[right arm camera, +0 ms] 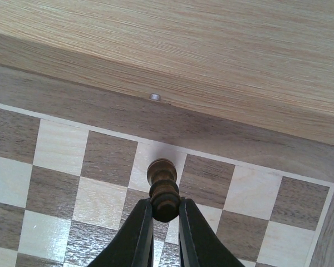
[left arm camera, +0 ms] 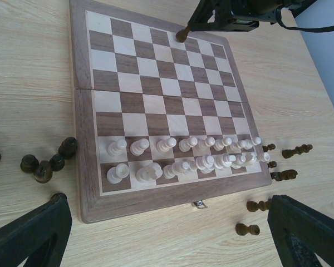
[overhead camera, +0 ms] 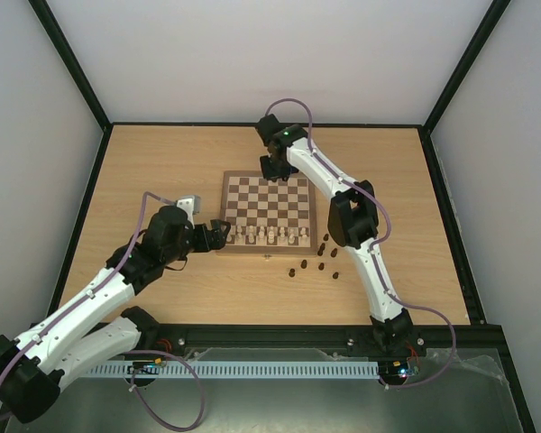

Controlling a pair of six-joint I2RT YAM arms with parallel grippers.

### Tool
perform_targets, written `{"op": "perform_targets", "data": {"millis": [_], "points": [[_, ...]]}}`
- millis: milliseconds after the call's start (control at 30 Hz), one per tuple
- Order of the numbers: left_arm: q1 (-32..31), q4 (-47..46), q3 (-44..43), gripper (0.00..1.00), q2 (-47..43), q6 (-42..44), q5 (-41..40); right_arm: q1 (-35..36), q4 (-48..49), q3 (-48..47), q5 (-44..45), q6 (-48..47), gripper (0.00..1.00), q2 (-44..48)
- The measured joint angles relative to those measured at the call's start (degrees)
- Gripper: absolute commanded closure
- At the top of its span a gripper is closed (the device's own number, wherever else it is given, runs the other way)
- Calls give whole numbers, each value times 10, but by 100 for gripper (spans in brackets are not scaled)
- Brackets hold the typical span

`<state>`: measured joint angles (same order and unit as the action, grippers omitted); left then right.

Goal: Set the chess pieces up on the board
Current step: Place the chess piece on the chessboard.

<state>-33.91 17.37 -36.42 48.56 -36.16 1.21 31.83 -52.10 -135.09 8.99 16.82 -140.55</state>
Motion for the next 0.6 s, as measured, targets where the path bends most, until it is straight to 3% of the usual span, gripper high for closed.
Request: {"op": "perform_targets", "data": {"millis": [333, 600], "points": [[2, -2, 0, 0, 2, 0, 3, 0, 2, -1, -8, -2, 92, -8], [5, -3, 0, 1, 2, 0, 3, 0, 5, -1, -10, -4, 80, -9]]}}
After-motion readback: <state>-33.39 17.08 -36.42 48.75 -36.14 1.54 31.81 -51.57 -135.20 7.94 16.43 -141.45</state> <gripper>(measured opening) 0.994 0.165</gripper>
